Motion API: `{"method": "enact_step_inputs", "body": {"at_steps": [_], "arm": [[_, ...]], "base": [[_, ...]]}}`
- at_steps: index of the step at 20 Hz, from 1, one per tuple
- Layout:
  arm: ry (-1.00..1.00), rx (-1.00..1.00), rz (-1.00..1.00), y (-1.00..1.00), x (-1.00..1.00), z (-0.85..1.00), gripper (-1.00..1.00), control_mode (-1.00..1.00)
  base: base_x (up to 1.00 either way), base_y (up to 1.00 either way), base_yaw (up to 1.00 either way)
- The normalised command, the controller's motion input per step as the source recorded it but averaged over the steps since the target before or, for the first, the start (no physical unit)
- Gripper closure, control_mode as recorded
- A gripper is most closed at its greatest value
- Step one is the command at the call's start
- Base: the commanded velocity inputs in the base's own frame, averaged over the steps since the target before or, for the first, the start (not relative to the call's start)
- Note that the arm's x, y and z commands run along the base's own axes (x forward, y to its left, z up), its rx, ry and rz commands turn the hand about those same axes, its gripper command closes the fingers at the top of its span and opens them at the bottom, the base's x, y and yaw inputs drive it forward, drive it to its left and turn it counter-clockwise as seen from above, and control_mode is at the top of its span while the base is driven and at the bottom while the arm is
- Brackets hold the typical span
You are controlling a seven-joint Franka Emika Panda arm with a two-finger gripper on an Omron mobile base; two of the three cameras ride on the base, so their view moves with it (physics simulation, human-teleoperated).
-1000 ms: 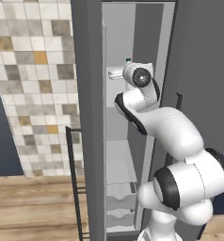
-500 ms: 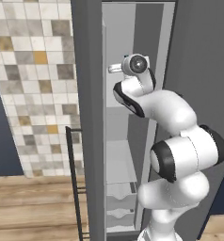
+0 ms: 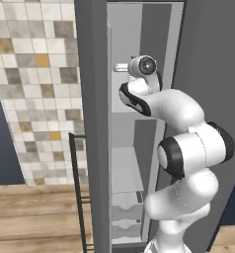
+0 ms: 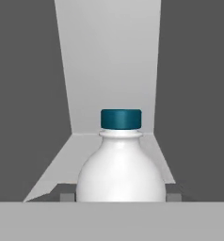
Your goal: Take the bottled waters from the counter and place them in the freezer to freeze. Close the freezer door after placing the bottles.
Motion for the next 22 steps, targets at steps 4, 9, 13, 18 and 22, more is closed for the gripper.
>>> {"method": "enact_step_inputs", "body": {"at_steps": [4,9,13,18,22], "arm": [[-0.17,0.08,-0.04,-0.01,0.23,-0.18,1.00,-1.00],[-0.27,-0.01,0.00,-0.01,0.00,-0.44,1.00,-1.00],[-0.13,-0.06,0.00,0.00,0.00,-0.43,1.00,-1.00],[-0.01,-0.05,0.00,0.02,0.01,-0.29,1.00,-1.00],[0.05,0.00,-0.01,0.00,0.00,-0.14,1.00,-1.00]], "base": [[0.00,0.00,0.00],[0.00,0.00,0.00],[0.00,0.00,0.00],[0.00,0.00,0.00],[0.00,0.00,0.00]]}}
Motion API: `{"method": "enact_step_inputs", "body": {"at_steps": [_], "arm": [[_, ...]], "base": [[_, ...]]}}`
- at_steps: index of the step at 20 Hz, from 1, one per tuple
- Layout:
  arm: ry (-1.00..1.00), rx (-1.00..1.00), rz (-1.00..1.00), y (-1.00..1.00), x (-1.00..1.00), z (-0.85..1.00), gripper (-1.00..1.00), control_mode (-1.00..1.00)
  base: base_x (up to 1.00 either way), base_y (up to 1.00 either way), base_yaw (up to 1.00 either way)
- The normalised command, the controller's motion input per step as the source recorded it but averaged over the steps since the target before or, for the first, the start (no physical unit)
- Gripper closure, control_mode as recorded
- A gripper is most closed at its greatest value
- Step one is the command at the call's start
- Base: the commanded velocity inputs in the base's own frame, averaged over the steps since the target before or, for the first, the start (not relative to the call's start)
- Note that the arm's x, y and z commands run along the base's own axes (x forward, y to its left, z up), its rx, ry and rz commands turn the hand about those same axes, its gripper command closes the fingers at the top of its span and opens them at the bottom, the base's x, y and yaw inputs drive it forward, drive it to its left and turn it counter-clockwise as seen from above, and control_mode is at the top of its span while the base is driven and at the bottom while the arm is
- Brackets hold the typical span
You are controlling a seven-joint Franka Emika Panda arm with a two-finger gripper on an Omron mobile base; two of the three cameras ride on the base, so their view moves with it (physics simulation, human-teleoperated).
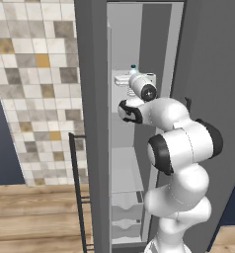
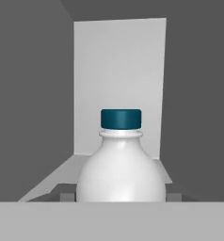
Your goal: Take the bottled waters from the counter and place them in the freezer to freeze. Close the freezer door after placing the bottles.
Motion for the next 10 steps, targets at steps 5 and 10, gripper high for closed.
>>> {"method": "enact_step_inputs", "body": {"at_steps": [5,10], "arm": [[0.05,0.00,0.00,0.00,0.00,-0.08,1.00,-1.00],[0.00,0.00,0.00,0.00,0.00,-0.09,1.00,-1.00]], "base": [[0.00,0.00,0.00],[0.00,0.00,0.00]]}}
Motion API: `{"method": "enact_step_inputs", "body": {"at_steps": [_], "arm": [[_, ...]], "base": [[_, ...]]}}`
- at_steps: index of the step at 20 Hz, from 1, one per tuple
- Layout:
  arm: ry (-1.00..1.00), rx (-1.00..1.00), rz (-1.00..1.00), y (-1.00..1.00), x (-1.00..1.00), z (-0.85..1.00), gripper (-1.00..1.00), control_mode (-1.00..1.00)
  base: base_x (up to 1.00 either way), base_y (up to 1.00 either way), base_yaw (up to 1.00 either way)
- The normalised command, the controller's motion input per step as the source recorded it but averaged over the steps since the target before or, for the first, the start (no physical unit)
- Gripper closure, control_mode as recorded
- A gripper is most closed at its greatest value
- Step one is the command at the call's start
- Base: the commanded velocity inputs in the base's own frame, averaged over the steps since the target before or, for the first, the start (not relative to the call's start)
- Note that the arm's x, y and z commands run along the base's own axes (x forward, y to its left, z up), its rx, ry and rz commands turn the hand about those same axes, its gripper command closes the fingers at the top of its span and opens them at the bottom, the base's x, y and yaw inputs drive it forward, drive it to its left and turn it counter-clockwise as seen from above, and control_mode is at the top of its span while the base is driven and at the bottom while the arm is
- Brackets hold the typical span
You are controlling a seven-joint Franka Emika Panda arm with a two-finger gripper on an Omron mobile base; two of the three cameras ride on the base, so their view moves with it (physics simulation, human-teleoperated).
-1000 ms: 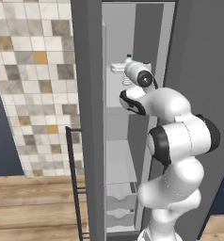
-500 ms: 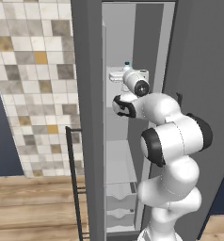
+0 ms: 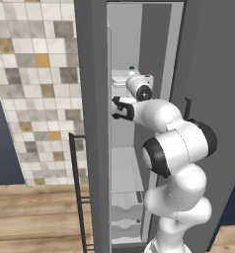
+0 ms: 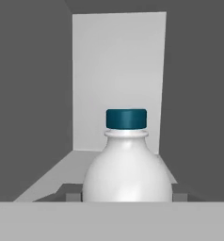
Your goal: Take the bottled waters from the counter and place them in the freezer to freeze. Close the freezer door after placing the bottles.
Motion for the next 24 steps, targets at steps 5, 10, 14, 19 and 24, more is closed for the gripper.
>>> {"method": "enact_step_inputs", "body": {"at_steps": [5,10,14,19,24], "arm": [[0.00,0.00,0.00,0.00,0.00,-0.08,1.00,-1.00],[0.00,0.00,0.00,0.00,0.00,0.00,-1.00,-1.00],[0.00,0.00,0.00,0.00,0.00,0.00,-1.00,-1.00],[0.00,0.00,0.00,0.00,0.01,0.00,-1.00,-1.00],[0.00,0.00,0.00,0.00,0.01,0.00,-1.00,-1.00]], "base": [[0.00,0.00,0.00],[0.00,0.00,0.00],[0.00,0.00,0.00],[0.00,0.00,0.00],[0.00,0.00,0.00]]}}
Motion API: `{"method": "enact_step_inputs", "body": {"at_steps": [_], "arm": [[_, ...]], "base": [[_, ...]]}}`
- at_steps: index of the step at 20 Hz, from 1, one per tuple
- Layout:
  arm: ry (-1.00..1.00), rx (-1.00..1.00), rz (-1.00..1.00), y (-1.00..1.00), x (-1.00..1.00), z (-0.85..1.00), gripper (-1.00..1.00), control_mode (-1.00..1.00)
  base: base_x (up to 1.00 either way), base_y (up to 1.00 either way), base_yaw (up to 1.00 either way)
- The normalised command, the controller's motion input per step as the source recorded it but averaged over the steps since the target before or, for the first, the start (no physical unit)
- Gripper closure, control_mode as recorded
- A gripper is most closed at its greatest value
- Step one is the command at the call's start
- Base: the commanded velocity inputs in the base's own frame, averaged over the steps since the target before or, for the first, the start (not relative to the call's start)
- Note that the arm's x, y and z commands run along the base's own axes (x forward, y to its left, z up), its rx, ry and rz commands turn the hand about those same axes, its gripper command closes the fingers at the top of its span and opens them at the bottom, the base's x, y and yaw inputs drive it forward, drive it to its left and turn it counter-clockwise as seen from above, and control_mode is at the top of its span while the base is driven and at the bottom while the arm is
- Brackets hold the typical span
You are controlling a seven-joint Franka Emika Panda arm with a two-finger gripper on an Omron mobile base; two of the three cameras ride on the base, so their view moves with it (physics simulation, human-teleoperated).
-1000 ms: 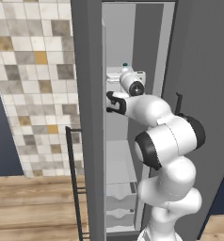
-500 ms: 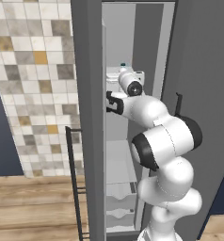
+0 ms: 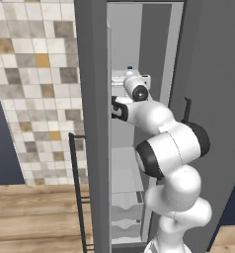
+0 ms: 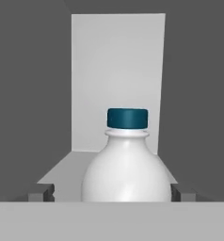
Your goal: Take the bottled waters from the counter and place them in the freezer to freeze. Close the freezer door after placing the bottles.
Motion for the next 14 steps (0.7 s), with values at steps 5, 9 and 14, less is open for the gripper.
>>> {"method": "enact_step_inputs", "body": {"at_steps": [5,9,14], "arm": [[0.00,0.00,0.00,0.00,0.00,0.00,-1.00,-1.00],[0.04,0.01,-0.01,-0.06,-0.02,0.05,-1.00,-1.00],[0.12,0.01,-0.02,-0.19,-0.13,0.11,-1.00,-1.00]], "base": [[0.00,0.00,0.00],[0.00,0.00,0.00],[0.00,0.00,0.00]]}}
